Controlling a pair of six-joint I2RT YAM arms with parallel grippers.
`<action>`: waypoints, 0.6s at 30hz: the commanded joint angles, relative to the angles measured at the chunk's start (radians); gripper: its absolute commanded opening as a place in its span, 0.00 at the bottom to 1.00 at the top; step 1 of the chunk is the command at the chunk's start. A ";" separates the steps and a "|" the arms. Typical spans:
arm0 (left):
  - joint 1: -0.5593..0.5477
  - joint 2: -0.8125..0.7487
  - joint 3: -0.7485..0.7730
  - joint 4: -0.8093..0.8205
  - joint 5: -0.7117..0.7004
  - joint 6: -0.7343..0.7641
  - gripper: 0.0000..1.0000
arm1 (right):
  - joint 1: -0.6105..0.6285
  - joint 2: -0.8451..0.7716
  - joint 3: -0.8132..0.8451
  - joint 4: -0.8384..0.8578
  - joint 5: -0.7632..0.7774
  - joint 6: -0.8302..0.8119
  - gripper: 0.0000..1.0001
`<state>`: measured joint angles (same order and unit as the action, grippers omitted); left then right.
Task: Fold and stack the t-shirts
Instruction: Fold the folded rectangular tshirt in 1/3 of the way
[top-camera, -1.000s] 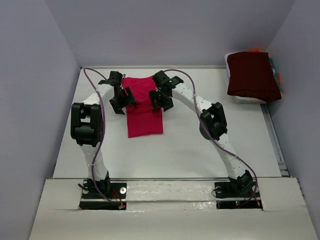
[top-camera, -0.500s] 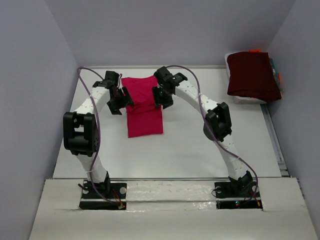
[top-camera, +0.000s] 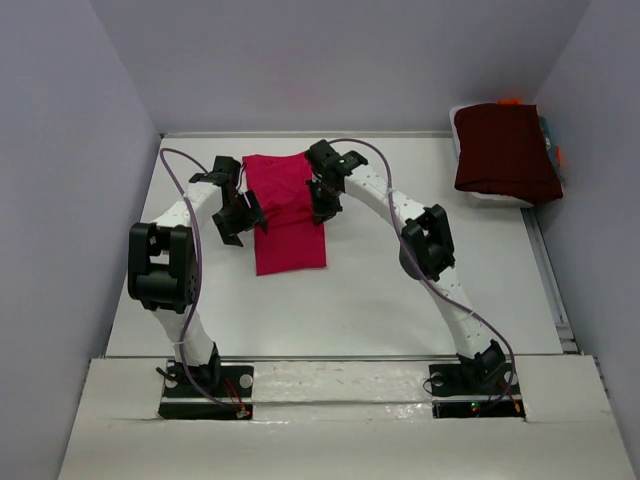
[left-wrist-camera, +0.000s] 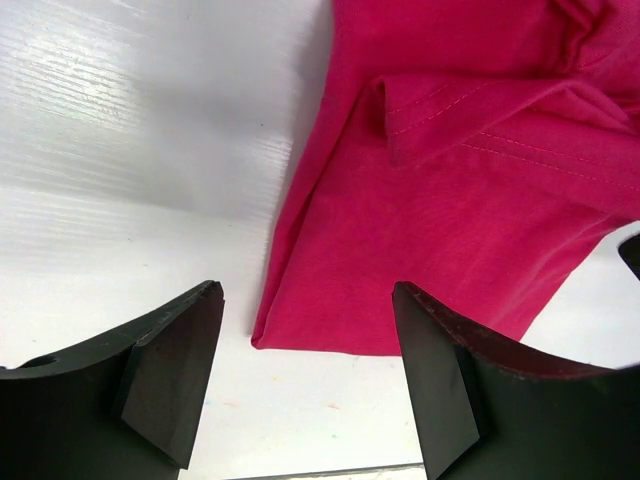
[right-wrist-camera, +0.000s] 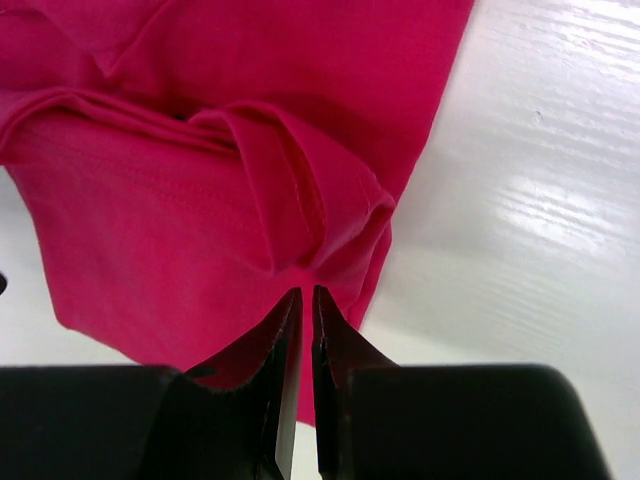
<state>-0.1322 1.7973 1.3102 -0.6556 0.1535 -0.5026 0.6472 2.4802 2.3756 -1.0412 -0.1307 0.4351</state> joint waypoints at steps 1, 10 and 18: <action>-0.007 -0.047 0.023 -0.024 -0.005 0.018 0.79 | -0.008 0.048 0.079 0.006 -0.032 0.001 0.15; -0.007 -0.026 0.040 -0.032 -0.006 0.021 0.79 | -0.017 0.051 0.106 0.056 -0.020 0.004 0.15; -0.026 0.019 0.032 -0.010 -0.002 0.009 0.79 | -0.044 0.028 0.119 0.096 0.002 0.005 0.28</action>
<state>-0.1436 1.7996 1.3113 -0.6628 0.1535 -0.4976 0.6304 2.5481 2.4512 -0.9997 -0.1452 0.4416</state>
